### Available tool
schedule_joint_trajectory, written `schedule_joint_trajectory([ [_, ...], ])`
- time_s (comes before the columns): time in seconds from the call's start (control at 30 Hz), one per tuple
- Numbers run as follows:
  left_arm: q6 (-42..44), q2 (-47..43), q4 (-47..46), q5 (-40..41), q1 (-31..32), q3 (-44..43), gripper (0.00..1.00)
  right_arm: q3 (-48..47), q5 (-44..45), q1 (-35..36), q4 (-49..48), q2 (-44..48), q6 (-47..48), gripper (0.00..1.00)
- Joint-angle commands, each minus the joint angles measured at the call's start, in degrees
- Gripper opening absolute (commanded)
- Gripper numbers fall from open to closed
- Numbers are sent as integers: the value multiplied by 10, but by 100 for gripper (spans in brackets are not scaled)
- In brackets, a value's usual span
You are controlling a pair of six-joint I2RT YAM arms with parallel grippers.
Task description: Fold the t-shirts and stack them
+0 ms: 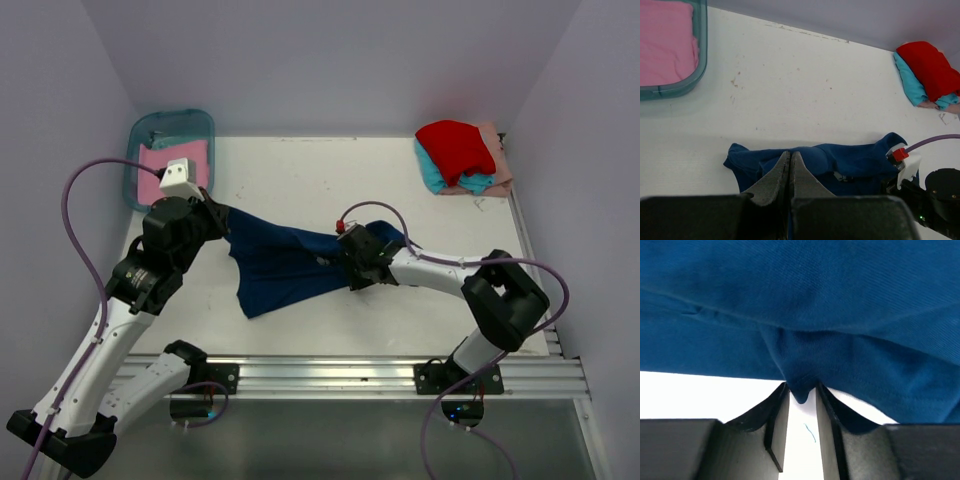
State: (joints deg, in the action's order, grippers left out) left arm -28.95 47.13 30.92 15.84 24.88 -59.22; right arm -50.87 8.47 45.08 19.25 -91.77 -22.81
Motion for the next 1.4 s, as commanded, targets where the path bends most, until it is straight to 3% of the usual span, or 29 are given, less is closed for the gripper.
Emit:
schedule_joint_trajectory([
  [0.0,1,-4,-23,13,0,2,0,-18,12,3,-23,-20,-4,29],
  [0.03,2,-4,-23,13,0,2,0,-18,13,4,-24,-24,-6,27],
  [0.13,3,-4,-22,11,0,2,0,-12,20,3,-24,-11,-8,0],
  [0.2,3,-6,-20,10,1,2,0,-9,26,3,-10,13,-12,0],
  [0.33,7,-11,-19,9,0,1,0,-30,65,3,61,163,-12,0],
  [0.43,14,-12,-8,22,0,-4,0,-73,154,2,126,269,-4,0],
  [0.57,27,-19,13,55,0,-35,0,-174,290,2,229,310,9,0],
  [0.67,49,-38,7,69,0,-64,0,-200,359,1,229,347,28,0],
  [0.87,130,-107,-53,16,0,-120,0,-201,451,1,150,459,99,0],
  [1.03,176,-152,-54,-42,0,-178,0,-202,442,1,88,591,175,0],
  [1.2,195,-227,-72,-150,-7,-232,0,-198,349,-3,43,720,241,0],
  [1.37,172,-246,-72,-262,-68,-346,0,-232,265,-59,58,754,273,0],
])
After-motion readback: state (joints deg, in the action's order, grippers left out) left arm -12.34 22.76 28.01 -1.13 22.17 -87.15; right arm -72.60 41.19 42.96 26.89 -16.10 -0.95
